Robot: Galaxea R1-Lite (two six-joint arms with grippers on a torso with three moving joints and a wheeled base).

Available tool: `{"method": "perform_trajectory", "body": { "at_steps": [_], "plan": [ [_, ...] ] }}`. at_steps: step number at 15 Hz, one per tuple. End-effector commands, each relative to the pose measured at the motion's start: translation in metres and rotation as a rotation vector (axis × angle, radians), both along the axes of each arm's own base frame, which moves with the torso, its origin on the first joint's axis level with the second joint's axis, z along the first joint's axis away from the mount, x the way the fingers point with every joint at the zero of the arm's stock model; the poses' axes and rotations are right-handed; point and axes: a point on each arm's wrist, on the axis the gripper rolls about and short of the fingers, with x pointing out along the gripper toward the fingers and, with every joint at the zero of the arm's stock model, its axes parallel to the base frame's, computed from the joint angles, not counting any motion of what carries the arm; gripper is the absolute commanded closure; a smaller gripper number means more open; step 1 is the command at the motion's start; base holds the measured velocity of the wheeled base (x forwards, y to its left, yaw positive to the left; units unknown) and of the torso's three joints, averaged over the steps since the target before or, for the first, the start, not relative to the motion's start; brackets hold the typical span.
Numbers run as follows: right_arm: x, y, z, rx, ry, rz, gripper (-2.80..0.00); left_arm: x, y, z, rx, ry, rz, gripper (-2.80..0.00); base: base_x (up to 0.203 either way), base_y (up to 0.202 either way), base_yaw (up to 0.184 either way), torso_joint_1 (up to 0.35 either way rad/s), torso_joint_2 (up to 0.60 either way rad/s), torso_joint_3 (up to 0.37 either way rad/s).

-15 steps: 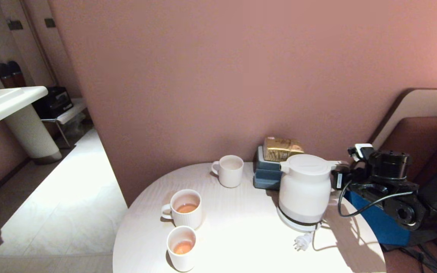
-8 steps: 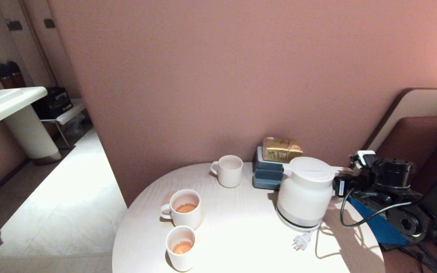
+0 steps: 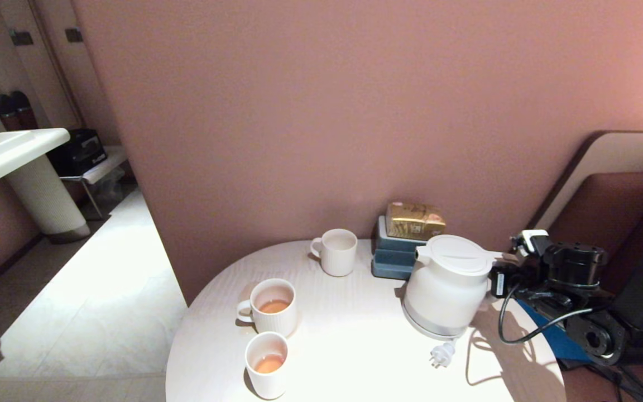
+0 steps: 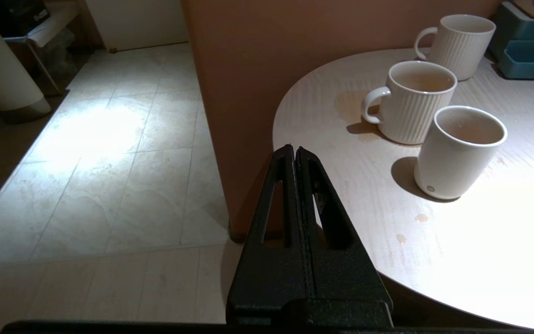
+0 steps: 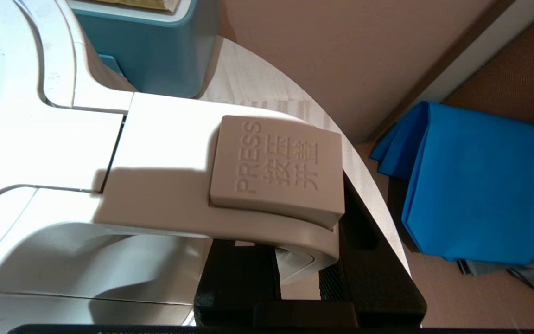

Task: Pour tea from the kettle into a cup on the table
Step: Put down the kettle on the table

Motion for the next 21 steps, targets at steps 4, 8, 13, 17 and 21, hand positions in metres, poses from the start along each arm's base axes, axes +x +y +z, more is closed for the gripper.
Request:
{"method": "perform_trajectory", "body": {
  "at_steps": [4, 8, 13, 17, 21],
  "plan": [
    [0.0, 0.0, -0.002, -0.016, 0.006, 0.003, 0.0, 0.0, 0.0, 0.0, 0.0, 0.0, 0.0, 0.0, 0.0, 0.0, 0.0, 0.0, 0.0, 0.0],
    [0.0, 0.0, -0.003, -0.025, 0.009, 0.007, -2.8, 0.0, 0.0, 0.0, 0.0, 0.0, 0.0, 0.0, 0.0, 0.0, 0.0, 0.0, 0.0, 0.0],
    [-0.002, -0.001, -0.003, -0.025, 0.016, -0.001, -2.8, 0.0, 0.0, 0.0, 0.0, 0.0, 0.0, 0.0, 0.0, 0.0, 0.0, 0.0, 0.0, 0.0],
    [-0.018, -0.002, -0.001, -0.025, 0.043, -0.004, -2.8, 0.0, 0.0, 0.0, 0.0, 0.0, 0.0, 0.0, 0.0, 0.0, 0.0, 0.0, 0.0, 0.0],
    [-0.042, 0.0, 0.004, -0.02, 0.071, -0.004, -2.8, 0.0, 0.0, 0.0, 0.0, 0.0, 0.0, 0.0, 0.0, 0.0, 0.0, 0.0, 0.0, 0.0]
  ]
}}
